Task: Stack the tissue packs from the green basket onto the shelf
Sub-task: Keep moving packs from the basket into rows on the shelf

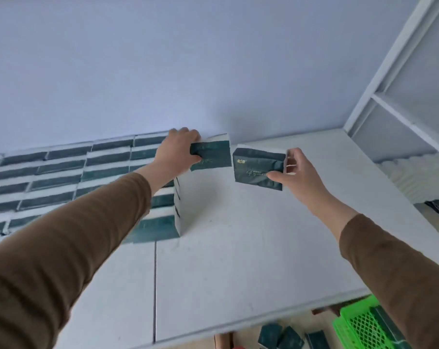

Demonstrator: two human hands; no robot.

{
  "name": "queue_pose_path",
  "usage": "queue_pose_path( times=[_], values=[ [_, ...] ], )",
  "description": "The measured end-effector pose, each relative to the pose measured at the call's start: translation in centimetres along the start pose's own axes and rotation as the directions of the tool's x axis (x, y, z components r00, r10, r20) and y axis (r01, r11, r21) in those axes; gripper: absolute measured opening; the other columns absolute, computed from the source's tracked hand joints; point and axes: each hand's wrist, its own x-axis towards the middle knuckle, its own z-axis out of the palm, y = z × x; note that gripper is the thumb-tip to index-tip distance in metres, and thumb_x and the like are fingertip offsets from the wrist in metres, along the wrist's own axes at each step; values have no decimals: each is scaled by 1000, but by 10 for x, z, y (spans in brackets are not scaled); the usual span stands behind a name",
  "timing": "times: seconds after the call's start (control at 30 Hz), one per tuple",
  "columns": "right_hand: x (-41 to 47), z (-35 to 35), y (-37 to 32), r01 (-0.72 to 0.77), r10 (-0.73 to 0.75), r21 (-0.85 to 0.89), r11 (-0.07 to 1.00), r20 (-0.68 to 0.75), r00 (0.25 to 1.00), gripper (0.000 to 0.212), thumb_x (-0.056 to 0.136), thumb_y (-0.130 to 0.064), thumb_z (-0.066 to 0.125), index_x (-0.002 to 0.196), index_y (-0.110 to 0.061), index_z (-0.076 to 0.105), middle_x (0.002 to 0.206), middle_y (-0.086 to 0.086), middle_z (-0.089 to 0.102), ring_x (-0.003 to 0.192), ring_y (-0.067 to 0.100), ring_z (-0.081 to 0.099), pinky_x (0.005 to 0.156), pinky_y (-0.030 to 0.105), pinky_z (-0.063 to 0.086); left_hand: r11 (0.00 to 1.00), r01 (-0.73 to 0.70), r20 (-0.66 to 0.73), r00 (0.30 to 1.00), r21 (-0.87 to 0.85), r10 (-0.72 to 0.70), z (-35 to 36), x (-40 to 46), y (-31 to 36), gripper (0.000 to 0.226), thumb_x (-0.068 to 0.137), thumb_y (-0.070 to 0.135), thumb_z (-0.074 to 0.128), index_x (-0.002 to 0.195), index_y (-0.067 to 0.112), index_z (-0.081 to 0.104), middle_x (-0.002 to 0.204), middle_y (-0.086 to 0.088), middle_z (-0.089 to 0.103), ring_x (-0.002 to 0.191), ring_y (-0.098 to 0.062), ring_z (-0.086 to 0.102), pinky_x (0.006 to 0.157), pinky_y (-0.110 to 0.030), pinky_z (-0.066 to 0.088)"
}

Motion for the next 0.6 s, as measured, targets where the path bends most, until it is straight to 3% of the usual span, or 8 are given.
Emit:
queue_pose_path(
  times=[0.13, 0.3, 0.47, 0.6],
  values=[
    [57, 16, 0, -8, 8, 19, 1000, -14, 1000, 45, 65, -37, 79, 102, -28, 54, 105, -2, 68, 97, 15, 64, 81, 31, 48, 985, -65, -27, 997, 161, 70, 15, 59, -30, 38, 79, 24, 74, 114, 20, 60, 99, 0, 60, 103, -27, 44, 82, -37, 42],
    [109, 40, 9, 12, -12, -2, 1000, 3, 1000, 41, 76, -23, 80, 108, -25, 56, 102, -11, 69, 98, 7, 63, 81, 28, 49, 931, -89, 51, 996, 355, 75, 35, 82, -62, 39, 79, 26, 76, 112, 15, 58, 109, -5, 58, 103, -28, 46, 85, -39, 44],
    [152, 67, 18, 31, -28, -80, 996, 41, 999, 42, 81, -21, 79, 114, -22, 53, 106, -7, 65, 98, 14, 59, 77, 25, 45, 941, -22, -19, 999, 339, 30, 44, 81, -80, 47, 76, 28, 78, 111, 16, 49, 103, -6, 60, 97, -30, 52, 81, -41, 47],
    [179, 87, 23, 47, -43, -131, 990, 35, 998, 41, 83, -18, 77, 115, -23, 52, 104, -9, 63, 97, 14, 59, 68, 16, 39, 933, -17, -8, 1000, 361, 21, 48, 83, -80, 41, 79, 30, 75, 112, 17, 53, 108, -8, 56, 102, -30, 49, 83, -41, 46]
  ],
)
